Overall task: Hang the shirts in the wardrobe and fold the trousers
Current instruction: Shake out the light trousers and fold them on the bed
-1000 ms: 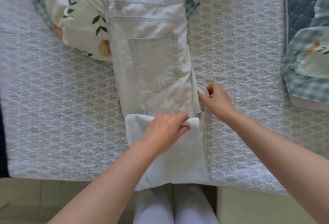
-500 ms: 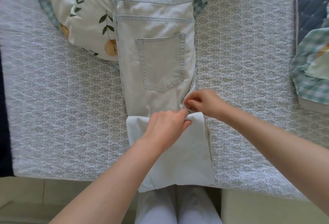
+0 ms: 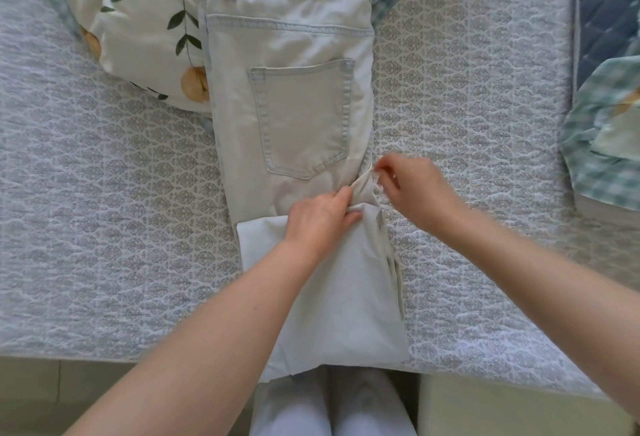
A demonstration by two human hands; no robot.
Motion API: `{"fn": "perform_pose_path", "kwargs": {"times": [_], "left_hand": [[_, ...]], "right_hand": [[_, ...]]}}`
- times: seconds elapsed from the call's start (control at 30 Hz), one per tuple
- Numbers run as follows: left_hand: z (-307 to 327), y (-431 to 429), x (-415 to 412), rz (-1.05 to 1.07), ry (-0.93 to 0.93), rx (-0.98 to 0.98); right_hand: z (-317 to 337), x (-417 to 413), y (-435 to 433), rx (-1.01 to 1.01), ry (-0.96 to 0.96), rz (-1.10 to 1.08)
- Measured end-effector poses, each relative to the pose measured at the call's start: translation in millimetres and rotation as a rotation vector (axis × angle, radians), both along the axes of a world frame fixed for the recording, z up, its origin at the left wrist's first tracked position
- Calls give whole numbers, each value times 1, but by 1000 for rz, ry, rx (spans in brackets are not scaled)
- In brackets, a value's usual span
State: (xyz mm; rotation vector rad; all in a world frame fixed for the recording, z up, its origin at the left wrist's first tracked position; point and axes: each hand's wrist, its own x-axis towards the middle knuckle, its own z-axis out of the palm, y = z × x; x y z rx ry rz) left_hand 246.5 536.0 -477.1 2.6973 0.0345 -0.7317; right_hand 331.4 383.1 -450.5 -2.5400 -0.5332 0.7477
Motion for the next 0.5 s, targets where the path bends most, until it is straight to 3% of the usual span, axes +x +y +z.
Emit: {"fn": "perform_pose_path", "kwargs": {"times": [0.1,0.17,0.23,0.33,0.4,0.5], "left_hand": [[0,3,-1,97,16,-81],[1,10,-4,119,-68,-165],[0,26,-11,69,-220,-215],[-7,58,-31,-82,-500,-156],[-8,81,-51,-304,-640,-118],[-6,120,-77,-709,-570,-74]], "right_hand": [[3,-19,-23,144,-355,411],[-2,-32,-38,145,-444,789],[-10,-35,-50,66,-452,1025],[-24,-28,-59,-87,-449,1146],[-29,-22,-58,-141,-478,1196],[-37,-15,-60,-118,-532,1256]]}}
